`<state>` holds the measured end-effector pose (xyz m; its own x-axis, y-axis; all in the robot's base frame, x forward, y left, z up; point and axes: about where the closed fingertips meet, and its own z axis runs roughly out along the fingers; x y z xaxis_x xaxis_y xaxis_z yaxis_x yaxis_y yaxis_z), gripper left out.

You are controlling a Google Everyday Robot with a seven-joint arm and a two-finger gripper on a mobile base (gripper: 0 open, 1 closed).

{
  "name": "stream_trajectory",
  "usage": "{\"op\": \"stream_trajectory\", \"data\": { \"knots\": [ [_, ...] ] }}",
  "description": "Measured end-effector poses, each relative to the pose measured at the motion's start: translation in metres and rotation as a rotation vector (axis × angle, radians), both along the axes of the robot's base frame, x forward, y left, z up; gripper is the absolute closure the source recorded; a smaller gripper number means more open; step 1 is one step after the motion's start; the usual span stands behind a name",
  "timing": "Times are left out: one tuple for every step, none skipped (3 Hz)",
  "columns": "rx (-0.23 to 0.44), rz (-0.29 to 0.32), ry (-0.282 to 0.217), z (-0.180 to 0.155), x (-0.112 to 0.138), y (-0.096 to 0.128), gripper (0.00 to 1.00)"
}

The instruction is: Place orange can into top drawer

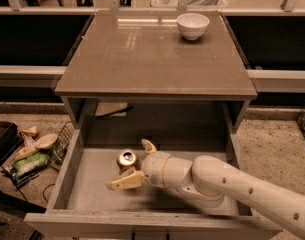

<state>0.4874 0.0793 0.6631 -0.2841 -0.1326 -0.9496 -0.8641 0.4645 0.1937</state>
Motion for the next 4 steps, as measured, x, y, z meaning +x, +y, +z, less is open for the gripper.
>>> {"op": "stream_trajectory", "data": {
  "knots": [
    [-0.025, 0.025, 0.013, 0.010, 0.005, 0.003, 0.00],
    [-0.059, 0.057, 0.045, 0.048, 0.029, -0.007, 0.00],
    [-0.121, 0.125, 0.068, 0.115, 0.059, -0.025, 0.00],
    [-0.155, 0.158, 0.073, 0.158, 0.055, -0.029, 0.00]
  ]
}}
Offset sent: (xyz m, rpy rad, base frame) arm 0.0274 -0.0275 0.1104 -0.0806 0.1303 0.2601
